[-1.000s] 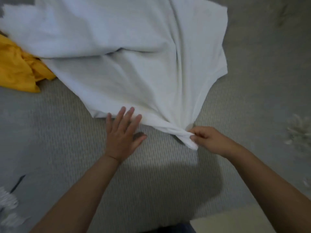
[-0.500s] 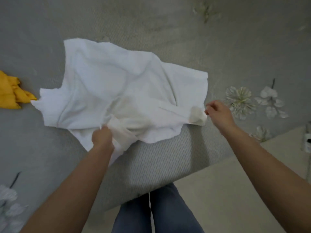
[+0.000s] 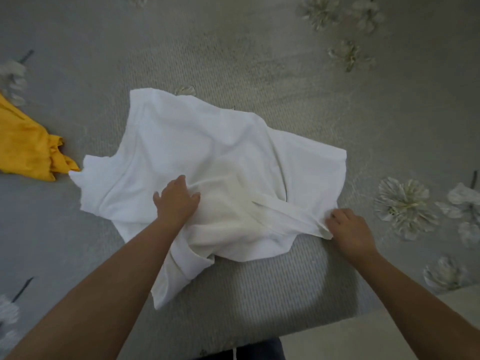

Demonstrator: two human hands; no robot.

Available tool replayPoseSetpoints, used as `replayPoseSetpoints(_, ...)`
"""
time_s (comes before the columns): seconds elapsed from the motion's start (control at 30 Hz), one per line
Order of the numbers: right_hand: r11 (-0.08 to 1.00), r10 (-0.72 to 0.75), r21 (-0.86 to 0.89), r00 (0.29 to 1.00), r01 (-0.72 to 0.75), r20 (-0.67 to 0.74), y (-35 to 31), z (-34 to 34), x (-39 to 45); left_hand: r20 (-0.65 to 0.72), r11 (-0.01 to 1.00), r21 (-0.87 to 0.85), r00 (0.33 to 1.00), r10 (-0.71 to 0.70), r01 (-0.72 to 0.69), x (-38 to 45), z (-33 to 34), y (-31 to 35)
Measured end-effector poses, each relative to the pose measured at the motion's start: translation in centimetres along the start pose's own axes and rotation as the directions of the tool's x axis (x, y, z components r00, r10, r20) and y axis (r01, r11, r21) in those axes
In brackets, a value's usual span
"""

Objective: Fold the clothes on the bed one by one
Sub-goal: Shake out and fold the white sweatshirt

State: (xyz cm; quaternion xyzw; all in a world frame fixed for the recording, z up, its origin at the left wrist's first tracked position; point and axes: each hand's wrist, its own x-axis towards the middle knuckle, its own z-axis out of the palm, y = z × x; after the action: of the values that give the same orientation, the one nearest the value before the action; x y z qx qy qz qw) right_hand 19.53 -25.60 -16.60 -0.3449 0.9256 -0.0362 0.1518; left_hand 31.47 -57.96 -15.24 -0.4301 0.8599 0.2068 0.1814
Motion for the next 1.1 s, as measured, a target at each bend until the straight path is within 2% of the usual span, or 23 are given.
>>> replayPoseSetpoints(0.07,0.988,-0.157,0.011,0.988,0.157,0.004,0.3,-0.6,0.8,0.052,0.999,-0.052,0.999,-0.001,0.004,1.3,0.0,0.7)
replayPoseSetpoints(0.13,0.973,-0.162,0.16,0.986,0.166,-0.039,-0.2,-1.9,1.4,0.102,0.999,-0.022,0.994,0.032,-0.03,1.3,0.1,1.5)
replayPoseSetpoints(0.2,0.949,0.004,0.313,0.993,0.033,-0.117,-0.7,-2.9,2.1,0.079,0.998,0.023,0.995,0.055,-0.057,0.2,0.0,2.5)
replayPoseSetpoints(0.27,0.907,0.138,0.417,0.974,-0.052,-0.179,-2.1,-4.8,3.0,-0.006,0.997,0.003,0.997,0.079,-0.079,-1.4,-0.8,3.7)
replayPoseSetpoints(0.4,0.767,0.318,0.639,0.897,-0.053,-0.308,-6.1,-11.0,5.9,-0.221,0.945,-0.317,0.975,0.005,-0.077,-4.3,-5.8,5.4)
replayPoseSetpoints(0.43,0.751,0.343,0.658,0.879,-0.045,-0.331,-7.0,-12.9,6.5,-0.271,0.924,-0.364,0.963,0.014,-0.115,-4.9,-7.7,5.5)
replayPoseSetpoints(0.5,0.762,0.359,0.647,0.848,-0.025,-0.391,-8.5,-17.0,7.4,-0.351,0.915,-0.345,0.933,0.079,-0.207,-6.3,-12.0,5.7)
replayPoseSetpoints(0.57,0.804,0.33,0.595,0.832,0.0,-0.446,-9.9,-21.0,7.9,-0.457,0.892,-0.314,0.875,0.158,-0.325,-7.8,-16.5,5.9)
replayPoseSetpoints(0.63,0.85,0.283,0.526,0.823,0.022,-0.492,-11.5,-25.2,7.5,-0.592,0.862,-0.272,0.78,0.2,-0.427,-10.1,-21.1,6.2)
replayPoseSetpoints(0.73,0.898,0.184,0.428,0.794,0.104,-0.58,-14.1,-31.6,5.3,-0.75,0.814,-0.284,0.646,0.14,-0.507,-14.9,-28.1,7.1)
replayPoseSetpoints(0.8,0.911,0.122,0.366,0.724,0.19,-0.679,-16.1,-36.1,2.9,-0.823,0.758,-0.345,0.566,0.04,-0.554,-18.3,-32.3,7.2)
replayPoseSetpoints(0.87,0.931,0.056,0.262,0.609,0.255,-0.791,-17.7,-40.4,-0.1,-0.873,0.699,-0.375,0.485,-0.047,-0.608,-22.1,-35.8,6.4)
replayPoseSetpoints(1.0,0.973,-0.091,-0.003,0.376,0.23,-0.922,-19.8,-46.3,-7.2,-0.939,0.636,-0.314,0.332,-0.095,-0.705,-30.2,-39.3,3.7)
replayPoseSetpoints(1.1,0.974,-0.115,-0.057,0.262,0.219,-0.958,-20.9,-48.2,-12.7,-0.944,0.628,-0.325,0.289,-0.163,-0.707,-35.4,-39.7,0.6)
